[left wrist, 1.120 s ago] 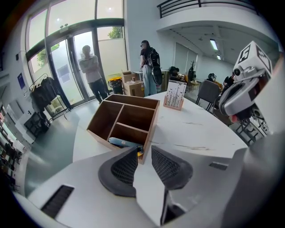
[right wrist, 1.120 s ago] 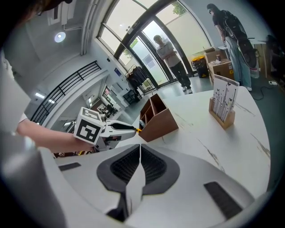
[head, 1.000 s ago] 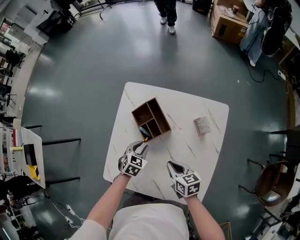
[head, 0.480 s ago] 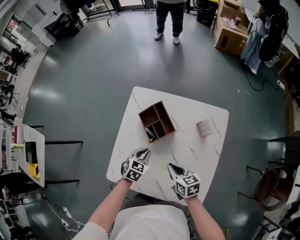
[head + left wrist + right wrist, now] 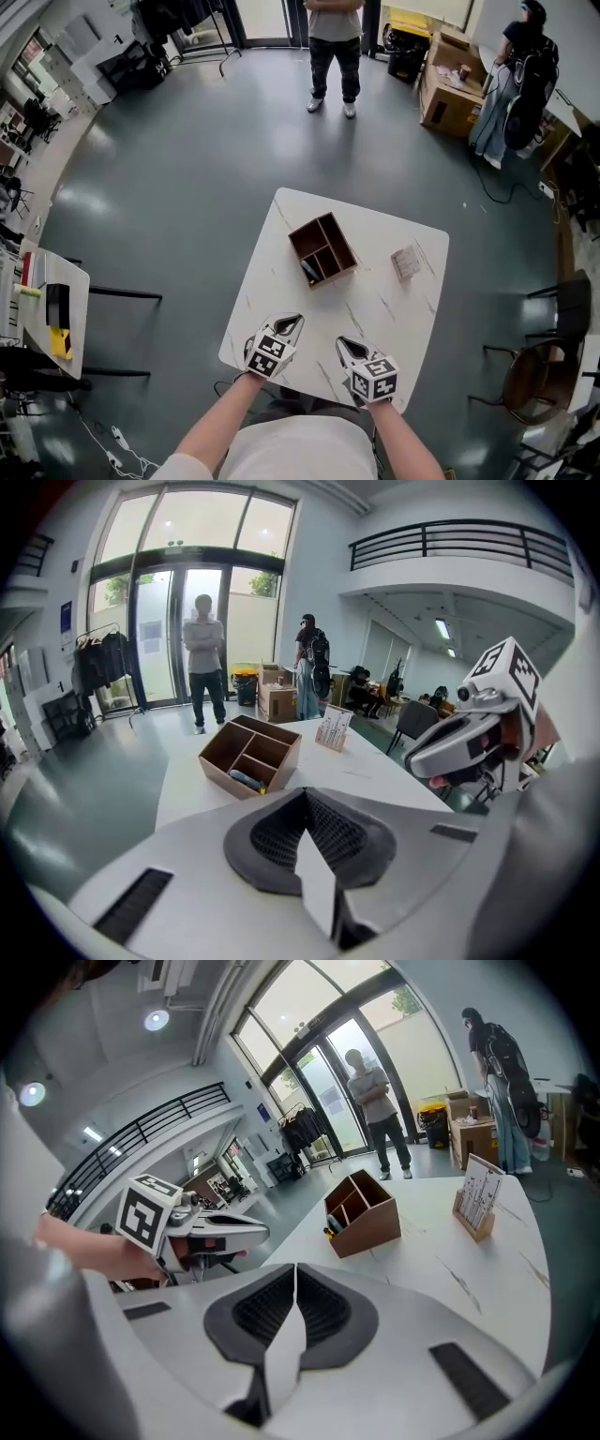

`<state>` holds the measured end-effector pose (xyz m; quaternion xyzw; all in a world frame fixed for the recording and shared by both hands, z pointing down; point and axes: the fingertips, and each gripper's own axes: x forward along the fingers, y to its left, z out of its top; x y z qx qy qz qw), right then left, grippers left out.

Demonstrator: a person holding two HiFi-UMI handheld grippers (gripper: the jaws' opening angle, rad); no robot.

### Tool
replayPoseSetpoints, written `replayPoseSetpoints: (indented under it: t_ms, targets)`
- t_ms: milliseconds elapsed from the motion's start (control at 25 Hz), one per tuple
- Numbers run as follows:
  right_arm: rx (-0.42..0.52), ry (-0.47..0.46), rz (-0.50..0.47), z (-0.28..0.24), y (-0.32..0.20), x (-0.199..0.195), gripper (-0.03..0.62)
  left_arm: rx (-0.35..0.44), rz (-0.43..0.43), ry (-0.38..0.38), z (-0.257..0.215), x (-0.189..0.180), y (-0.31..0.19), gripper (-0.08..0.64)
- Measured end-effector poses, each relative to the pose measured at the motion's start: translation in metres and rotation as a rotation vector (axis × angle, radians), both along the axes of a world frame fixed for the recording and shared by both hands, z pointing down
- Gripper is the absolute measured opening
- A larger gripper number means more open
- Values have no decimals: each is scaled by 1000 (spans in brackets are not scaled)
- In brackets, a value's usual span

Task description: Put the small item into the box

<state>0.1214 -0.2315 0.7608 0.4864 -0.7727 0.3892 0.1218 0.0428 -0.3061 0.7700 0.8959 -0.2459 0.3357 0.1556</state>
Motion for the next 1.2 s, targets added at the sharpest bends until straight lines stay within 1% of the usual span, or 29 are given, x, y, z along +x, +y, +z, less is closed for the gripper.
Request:
replayPoseSetpoints:
  t_ms: [160, 400, 720, 800, 880, 960, 1040, 1200]
  targets:
    - [25, 36, 4, -16, 13, -18, 28, 19, 12, 33, -20, -21, 19, 14]
    - [59, 85, 16, -39, 41, -41, 28, 20, 5, 83, -42, -59, 54, 14]
    - [110, 158, 63, -65, 77, -53, 28, 18, -25, 163, -68, -104, 89, 14]
    - [133, 175, 78, -75, 87, -55, 28, -3, -36, 196, -77, -114, 98, 14]
    - [161, 190, 94, -86, 97, -56, 28, -27, -56, 247, -89, -124, 106, 14]
    - [190, 201, 112, -98, 107, -58, 28, -29, -65, 284, -100, -133, 112, 14]
    - [216, 211, 130, -107, 118, -60, 28, -20, -54, 291, -106, -139, 119, 14]
    - [256, 233, 151, -121, 136, -64, 28, -15, -22, 273, -108, -147, 132, 14]
